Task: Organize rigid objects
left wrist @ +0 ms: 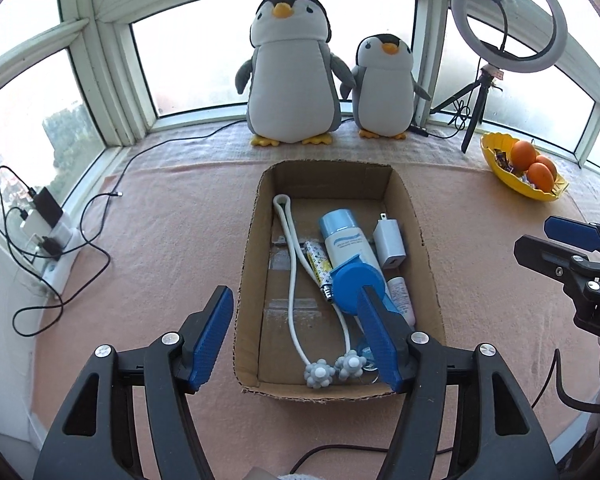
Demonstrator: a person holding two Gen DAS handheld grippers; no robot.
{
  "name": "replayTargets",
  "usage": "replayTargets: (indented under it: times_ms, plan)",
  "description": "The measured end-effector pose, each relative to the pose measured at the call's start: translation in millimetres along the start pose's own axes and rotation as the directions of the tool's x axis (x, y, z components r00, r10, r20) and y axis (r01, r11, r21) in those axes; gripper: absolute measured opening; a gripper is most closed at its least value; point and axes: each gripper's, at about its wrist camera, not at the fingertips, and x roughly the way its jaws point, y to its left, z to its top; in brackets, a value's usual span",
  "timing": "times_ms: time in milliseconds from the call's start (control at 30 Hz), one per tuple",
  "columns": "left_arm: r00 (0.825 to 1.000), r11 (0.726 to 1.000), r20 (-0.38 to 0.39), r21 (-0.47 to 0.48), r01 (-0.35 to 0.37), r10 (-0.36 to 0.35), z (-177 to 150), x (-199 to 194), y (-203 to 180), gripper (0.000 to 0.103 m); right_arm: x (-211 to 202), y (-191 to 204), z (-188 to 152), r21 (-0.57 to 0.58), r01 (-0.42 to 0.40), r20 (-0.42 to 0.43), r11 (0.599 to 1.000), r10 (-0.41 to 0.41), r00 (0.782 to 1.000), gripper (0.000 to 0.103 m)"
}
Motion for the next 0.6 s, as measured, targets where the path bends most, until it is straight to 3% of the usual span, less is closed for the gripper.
replayTargets:
  times_ms: [100,167,433,600]
  plan:
    - [0.999,1.0,0.041,0.006,0.004,-0.005,6,-15,-5,0.065,-16,-11,0,0.046,0.013,0.039,0.999,-0.015,0.999,0.061]
    - [0.997,1.0,0.073,0.005,0.004,-0.005,10,-26,-7,0.072,-25,-16,0,0.064,0.029,0.06,0.998,-0.032,0.998,0.062]
    - [0.987,1.0,0.163,-0.021,0.006,-0.002,19,-57,-6,0.072,-56,-25,-3,0.094,0.141,0.149,0.986,-0.154,0.977,0.072]
    - [0.981,1.0,0.194,-0.026,0.002,0.003,19,-67,-6,0.072,-65,-31,-7,0.124,0.161,0.172,0.979,-0.181,0.968,0.073]
